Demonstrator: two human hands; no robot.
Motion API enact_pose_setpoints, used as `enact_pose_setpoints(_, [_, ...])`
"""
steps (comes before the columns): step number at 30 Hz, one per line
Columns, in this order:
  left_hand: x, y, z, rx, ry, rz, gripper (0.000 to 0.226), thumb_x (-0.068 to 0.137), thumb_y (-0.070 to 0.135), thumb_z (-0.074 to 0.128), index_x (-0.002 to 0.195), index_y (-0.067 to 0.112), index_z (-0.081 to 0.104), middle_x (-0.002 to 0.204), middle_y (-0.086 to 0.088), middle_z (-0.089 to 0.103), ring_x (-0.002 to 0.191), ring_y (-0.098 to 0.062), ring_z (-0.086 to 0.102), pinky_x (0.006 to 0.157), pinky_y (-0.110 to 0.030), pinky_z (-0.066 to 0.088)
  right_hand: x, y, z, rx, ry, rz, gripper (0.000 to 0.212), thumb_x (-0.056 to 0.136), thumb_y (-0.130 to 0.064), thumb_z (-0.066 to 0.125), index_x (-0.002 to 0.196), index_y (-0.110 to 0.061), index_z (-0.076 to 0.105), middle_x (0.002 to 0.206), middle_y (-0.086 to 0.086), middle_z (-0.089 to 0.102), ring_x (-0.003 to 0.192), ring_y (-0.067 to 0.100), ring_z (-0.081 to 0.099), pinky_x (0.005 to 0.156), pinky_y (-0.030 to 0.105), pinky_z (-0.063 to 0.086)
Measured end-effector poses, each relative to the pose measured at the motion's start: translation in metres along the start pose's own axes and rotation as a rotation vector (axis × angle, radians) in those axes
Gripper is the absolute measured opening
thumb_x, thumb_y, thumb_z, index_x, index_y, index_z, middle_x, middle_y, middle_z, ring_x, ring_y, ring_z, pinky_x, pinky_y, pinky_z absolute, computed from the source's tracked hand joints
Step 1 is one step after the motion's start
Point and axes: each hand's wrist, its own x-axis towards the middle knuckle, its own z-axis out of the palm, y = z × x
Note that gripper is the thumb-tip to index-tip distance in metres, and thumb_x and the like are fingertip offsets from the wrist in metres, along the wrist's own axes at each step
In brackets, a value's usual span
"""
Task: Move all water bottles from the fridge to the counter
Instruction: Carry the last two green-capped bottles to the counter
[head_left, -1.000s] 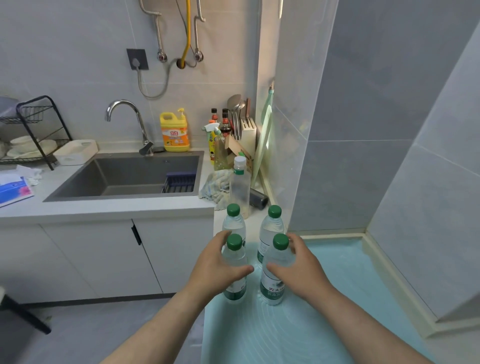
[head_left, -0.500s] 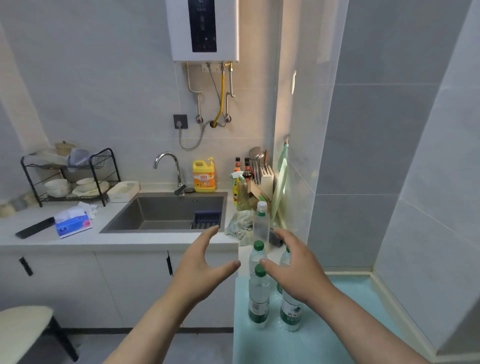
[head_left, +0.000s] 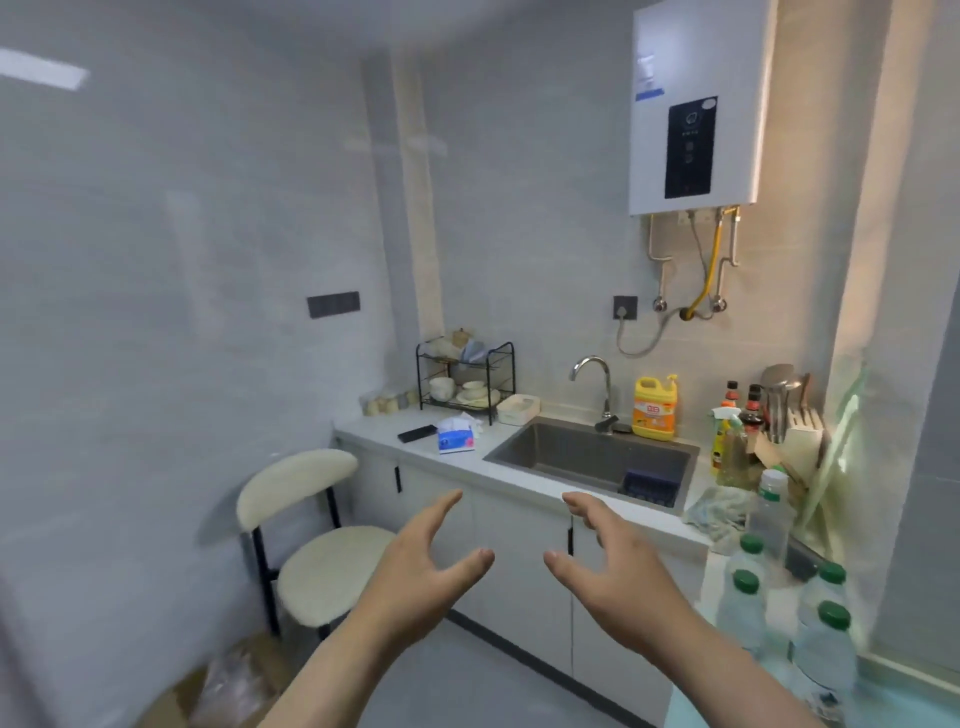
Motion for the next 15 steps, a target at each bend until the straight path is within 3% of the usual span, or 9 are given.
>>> enact_pose_setpoints(5, [-0.090,-0.008,-0.091,0.105,0.247,-0.076,0.085,0.069,0.061,0.068,0.146,0.037,0.039,0.137,0.026,0.037,0.131,0.000,0.038,0.104,-0.021,0.031,-0.018,-0.078,0.049,0.104,-0.157,-0.215,0.066,0.087,-0.049,0.065,0.145,-0.038,0.036,0.142,-0.019,0.042,0.129,0.003,0.039,0.106,0.026,0.034])
enact_pose_setpoints(7, [-0.130,-0.011,-0.133,0.183,0.354,-0.108,0.078,0.078,0.051,0.072,0.147,0.036,0.037,0.137,0.026,0.035,0.131,0.002,0.035,0.101,-0.018,0.029,-0.027,-0.117,0.075,0.121,-0.236,-0.295,0.065,0.088,-0.049,0.064,0.145,-0.039,0.035,0.146,-0.018,0.040,0.129,0.002,0.038,0.103,0.024,0.034])
enact_pose_setpoints(9, [-0.170,-0.014,-0.173,0.280,0.430,-0.157,0.074,0.083,0.051,0.069,0.148,0.039,0.033,0.138,0.027,0.030,0.132,0.003,0.031,0.105,-0.020,0.027,-0.039,-0.159,0.096,0.129,-0.312,-0.398,0.066,0.087,-0.050,0.063,0.146,-0.038,0.036,0.147,-0.016,0.040,0.125,-0.003,0.034,0.098,0.019,0.028])
enact_pose_setpoints(13, [-0.245,-0.022,-0.245,0.435,0.513,-0.247,0.088,0.072,0.073,0.054,0.150,0.043,0.026,0.154,0.022,0.025,0.147,-0.006,0.019,0.120,-0.035,0.023,-0.063,-0.236,0.140,0.170,-0.385,-0.577,0.084,0.071,-0.071,0.048,0.146,-0.036,0.036,0.144,-0.018,0.041,0.130,-0.003,0.034,0.101,0.014,0.024])
enact_pose_setpoints(15, [-0.285,-0.027,-0.278,0.493,0.577,-0.304,0.085,0.080,0.069,0.057,0.152,0.042,0.022,0.158,0.023,0.017,0.148,-0.003,0.012,0.121,-0.035,0.020,-0.081,-0.277,0.166,0.142,-0.443,-0.675,0.079,0.078,-0.067,0.050,0.149,-0.038,0.031,0.150,-0.018,0.034,0.140,0.002,0.028,0.108,0.016,0.020])
